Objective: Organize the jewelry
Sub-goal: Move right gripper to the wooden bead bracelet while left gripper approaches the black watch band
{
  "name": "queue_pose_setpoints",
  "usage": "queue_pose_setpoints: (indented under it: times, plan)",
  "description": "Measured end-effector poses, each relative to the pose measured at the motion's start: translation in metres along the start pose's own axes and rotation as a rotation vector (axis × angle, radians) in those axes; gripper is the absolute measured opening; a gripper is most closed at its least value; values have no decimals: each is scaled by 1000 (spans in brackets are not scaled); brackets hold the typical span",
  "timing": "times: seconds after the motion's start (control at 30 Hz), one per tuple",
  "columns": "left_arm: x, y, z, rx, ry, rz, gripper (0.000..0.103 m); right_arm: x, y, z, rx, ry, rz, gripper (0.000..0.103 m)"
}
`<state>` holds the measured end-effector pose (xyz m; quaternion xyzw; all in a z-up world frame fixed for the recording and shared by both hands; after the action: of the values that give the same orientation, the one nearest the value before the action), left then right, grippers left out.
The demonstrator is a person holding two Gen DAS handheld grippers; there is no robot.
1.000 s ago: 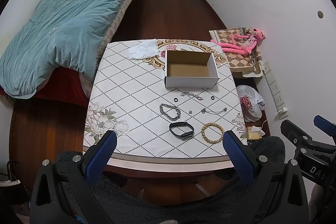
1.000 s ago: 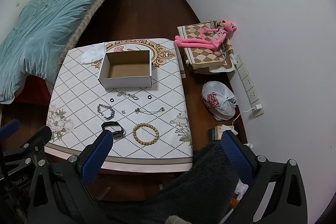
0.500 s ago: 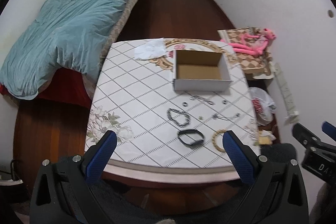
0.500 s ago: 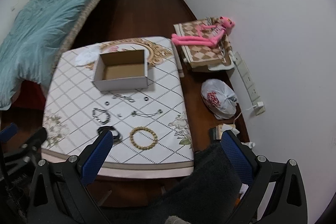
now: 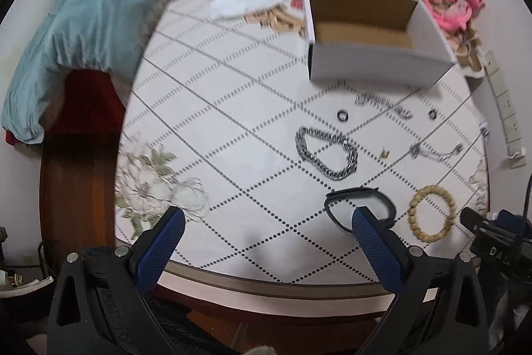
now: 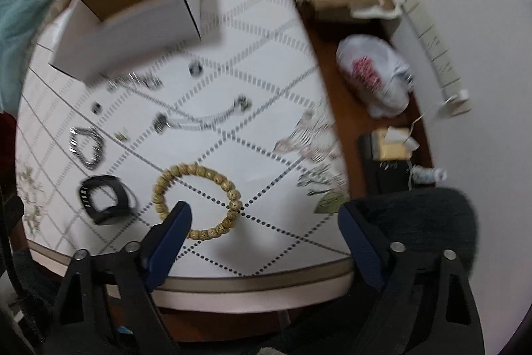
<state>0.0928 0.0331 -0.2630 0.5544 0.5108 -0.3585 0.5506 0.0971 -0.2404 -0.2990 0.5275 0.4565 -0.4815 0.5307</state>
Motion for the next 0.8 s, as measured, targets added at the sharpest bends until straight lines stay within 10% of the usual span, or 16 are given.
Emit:
queue_pose_setpoints:
  times: [0.4, 0.5, 0.6, 0.8]
  plan:
    - [40, -8, 21, 9, -63, -93, 102, 41, -15, -10, -29, 27, -38, 58]
    - [49, -12, 27, -11, -105, -131, 86, 39, -15, -11, -44, 28, -11, 48]
    - [60, -19, 33, -48, -169, -187, 69, 35, -19, -13, -59, 27, -1, 15]
    - [71, -19, 47, -61, -228, -187, 53, 32, -26, -14, -55, 48, -21, 11]
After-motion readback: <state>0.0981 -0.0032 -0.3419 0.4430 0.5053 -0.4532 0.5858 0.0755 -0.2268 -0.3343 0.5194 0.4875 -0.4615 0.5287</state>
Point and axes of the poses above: each gripper's, at about its wrist camera, not at the fingertips, and x roughly the way its jaws point, z to its right, y to its top, the point moved 10 cm from there along x, roughly the way its jaws point, and after that the axes turned 2 degrees about z, right-handed, at the moved point
